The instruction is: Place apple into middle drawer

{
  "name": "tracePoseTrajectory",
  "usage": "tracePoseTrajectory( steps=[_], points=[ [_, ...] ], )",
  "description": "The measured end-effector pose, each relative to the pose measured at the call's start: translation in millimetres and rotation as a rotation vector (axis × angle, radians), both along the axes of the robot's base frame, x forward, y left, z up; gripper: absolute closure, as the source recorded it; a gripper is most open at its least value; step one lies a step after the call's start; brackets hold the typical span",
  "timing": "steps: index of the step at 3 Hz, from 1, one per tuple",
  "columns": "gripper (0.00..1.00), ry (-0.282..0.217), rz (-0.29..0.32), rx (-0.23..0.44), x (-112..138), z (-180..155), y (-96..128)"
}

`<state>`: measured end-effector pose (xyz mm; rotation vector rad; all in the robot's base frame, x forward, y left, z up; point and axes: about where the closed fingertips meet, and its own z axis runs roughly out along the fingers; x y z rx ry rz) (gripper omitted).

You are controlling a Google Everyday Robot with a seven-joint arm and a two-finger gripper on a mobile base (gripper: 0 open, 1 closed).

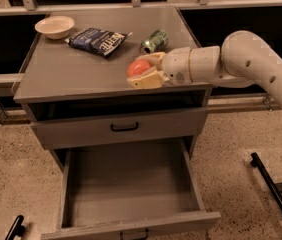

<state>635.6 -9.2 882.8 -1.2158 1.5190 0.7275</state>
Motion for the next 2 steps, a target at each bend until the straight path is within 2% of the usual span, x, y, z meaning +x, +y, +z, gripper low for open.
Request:
tracePoseTrajectory(
  steps=[1, 2],
  points=[
    [1.00, -0.033, 0.040, 0.004, -33.1, 4.2, 8.1],
    [1.00, -0.042, 0.154, 0.010, -95.4, -17.8, 20.3]
  ],
)
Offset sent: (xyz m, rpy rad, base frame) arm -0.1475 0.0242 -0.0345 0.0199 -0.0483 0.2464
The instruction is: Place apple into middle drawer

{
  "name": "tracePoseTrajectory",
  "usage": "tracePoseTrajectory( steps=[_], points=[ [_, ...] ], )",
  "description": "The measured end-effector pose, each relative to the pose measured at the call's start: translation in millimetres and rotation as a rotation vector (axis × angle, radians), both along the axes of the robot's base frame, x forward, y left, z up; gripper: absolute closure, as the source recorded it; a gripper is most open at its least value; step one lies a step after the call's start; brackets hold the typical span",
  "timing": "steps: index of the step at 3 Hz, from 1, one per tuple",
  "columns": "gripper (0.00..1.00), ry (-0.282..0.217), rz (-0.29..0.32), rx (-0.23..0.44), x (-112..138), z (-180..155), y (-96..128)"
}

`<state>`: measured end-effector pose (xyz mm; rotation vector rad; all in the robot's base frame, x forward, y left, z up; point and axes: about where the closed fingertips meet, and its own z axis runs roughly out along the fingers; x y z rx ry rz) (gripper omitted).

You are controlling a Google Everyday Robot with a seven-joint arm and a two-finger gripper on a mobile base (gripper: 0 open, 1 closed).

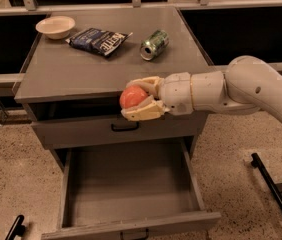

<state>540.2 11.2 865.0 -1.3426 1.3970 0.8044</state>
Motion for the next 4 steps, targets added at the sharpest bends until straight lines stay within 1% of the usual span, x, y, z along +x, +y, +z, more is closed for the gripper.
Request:
tracePoseTrajectory(
  steps=[1, 2, 3, 4],
  points=[
    [1.00, 0.000, 0.000, 0.000, 0.0, 0.0, 0.0],
    [1.00, -0.007, 0.002, 0.003, 0.7, -19.2, 2.5],
    [1.00, -0.009, -0.012, 0.022, -3.9, -59.8, 1.1],
    [1.00, -0.012, -0.017, 0.010, -10.7, -116.1, -7.1]
  ],
)
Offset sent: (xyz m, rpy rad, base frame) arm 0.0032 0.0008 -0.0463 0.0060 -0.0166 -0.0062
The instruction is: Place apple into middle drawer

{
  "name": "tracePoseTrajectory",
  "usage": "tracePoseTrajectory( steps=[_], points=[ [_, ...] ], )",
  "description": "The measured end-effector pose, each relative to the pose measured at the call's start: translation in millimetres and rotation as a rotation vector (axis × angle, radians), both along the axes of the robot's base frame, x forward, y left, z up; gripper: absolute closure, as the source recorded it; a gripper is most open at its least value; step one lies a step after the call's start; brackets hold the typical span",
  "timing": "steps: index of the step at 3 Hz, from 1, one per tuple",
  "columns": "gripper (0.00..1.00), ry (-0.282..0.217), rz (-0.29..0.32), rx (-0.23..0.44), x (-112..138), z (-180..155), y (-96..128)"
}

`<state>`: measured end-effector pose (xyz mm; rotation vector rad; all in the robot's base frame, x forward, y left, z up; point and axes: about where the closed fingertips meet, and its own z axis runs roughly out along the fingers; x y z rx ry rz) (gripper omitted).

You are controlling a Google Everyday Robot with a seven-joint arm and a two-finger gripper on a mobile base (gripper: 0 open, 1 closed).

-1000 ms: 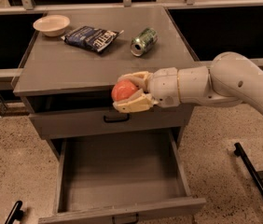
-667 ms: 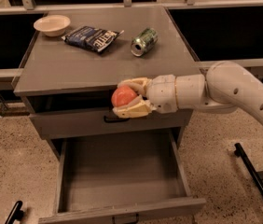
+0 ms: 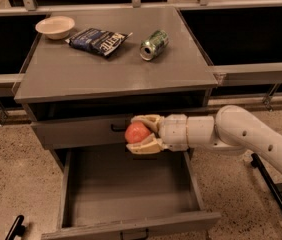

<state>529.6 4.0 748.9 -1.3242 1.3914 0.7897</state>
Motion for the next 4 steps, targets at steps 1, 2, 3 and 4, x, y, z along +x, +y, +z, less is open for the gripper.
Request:
tracePoseTrajectory(
  steps=[1, 2, 3, 4],
  points=[
    [1.00, -0.003, 0.006, -0.044, 0.6, -38.7, -12.6],
    [1.00, -0.002, 0.003, -0.053, 1.0, -42.9, -15.9],
    [1.00, 0.022, 0.004, -0.097, 6.1, -65.2, -15.4],
    [1.00, 0.071, 0.002, -0.155, -2.9, -142.5, -32.9]
  ],
)
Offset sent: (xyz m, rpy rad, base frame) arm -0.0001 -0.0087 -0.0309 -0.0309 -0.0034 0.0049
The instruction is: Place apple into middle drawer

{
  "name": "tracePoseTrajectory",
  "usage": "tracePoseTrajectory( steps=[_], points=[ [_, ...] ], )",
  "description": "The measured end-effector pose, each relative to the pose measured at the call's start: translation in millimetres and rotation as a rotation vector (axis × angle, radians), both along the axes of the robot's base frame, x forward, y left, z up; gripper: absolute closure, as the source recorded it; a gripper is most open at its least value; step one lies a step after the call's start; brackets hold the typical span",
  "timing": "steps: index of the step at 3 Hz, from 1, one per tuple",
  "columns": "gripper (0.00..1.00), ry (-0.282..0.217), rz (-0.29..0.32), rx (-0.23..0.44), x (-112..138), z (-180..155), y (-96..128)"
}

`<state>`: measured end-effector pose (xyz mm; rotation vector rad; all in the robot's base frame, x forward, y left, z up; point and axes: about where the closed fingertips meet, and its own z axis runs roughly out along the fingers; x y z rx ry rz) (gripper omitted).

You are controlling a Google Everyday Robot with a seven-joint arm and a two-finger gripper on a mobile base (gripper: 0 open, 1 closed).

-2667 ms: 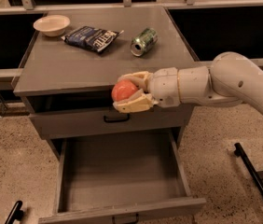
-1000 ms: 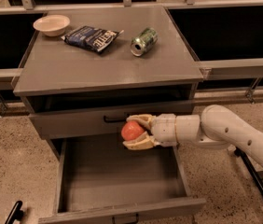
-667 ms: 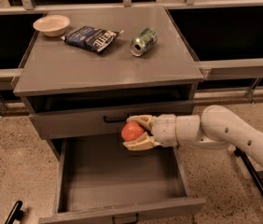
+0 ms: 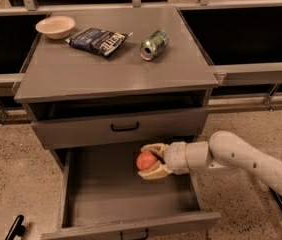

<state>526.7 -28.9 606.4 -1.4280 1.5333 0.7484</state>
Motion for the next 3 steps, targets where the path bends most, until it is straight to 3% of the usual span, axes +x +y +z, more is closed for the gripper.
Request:
tracePoseTrajectory(
  steps=[1, 3],
  points=[
    [1.00, 0.037, 0.018, -0.027, -22.4, -67.1, -14.8],
    [1.00, 0.067, 0.034, -0.036, -18.8, -85.9, -0.8]
  ],
)
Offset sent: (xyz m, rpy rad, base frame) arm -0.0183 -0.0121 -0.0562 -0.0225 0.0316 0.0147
